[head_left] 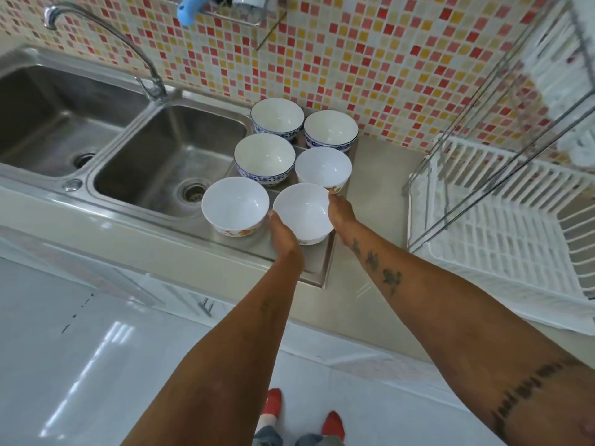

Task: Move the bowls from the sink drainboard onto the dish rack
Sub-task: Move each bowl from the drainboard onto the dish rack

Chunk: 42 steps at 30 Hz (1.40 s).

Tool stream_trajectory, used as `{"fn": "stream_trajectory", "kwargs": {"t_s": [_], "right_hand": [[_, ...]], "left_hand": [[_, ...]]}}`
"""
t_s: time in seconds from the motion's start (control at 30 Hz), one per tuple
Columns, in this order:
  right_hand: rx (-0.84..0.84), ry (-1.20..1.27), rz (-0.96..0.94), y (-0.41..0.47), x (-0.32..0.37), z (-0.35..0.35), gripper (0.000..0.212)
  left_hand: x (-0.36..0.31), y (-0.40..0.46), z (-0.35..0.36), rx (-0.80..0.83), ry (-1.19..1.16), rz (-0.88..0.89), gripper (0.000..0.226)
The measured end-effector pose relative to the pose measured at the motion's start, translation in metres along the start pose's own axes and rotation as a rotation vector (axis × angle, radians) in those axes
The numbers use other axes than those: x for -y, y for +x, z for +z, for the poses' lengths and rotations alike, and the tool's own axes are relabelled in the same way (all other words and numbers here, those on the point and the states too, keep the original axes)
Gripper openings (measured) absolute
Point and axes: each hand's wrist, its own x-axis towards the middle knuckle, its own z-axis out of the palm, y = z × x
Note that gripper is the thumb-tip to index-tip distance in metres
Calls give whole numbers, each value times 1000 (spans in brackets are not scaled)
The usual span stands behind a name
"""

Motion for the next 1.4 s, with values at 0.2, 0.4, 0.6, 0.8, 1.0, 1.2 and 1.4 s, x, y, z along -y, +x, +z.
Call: {"fn": "stream_trajectory", "kwargs": {"t_s": [0.2, 0.4, 0.6, 0.8, 1.0, 1.2, 1.4], "right_hand": [[-136, 36, -127, -30, 50, -13, 45], [-222, 65, -511, -86, 142, -58, 35], [-318, 72, -899, -166, 222, -136, 40], [-477, 162, -1132, -218, 229, -236, 41], [-511, 289, -1108, -226, 182, -332, 26], [-513, 213, -905, -239, 143, -439, 49], [-473, 219, -609, -224, 99, -515, 49]], "left_hand": [[-28, -33, 28, 10, -111, 157, 60], [-101, -109, 63, 182, -187, 130, 49], [-157, -204, 107, 634, -52, -15, 41], [-133, -274, 148, 1170, 249, 0, 55], [-72, -313, 203, 1409, 253, -153, 69], [-12, -351, 268, 1337, 441, 25, 74], [44, -376, 320, 1225, 910, 628, 53]]}}
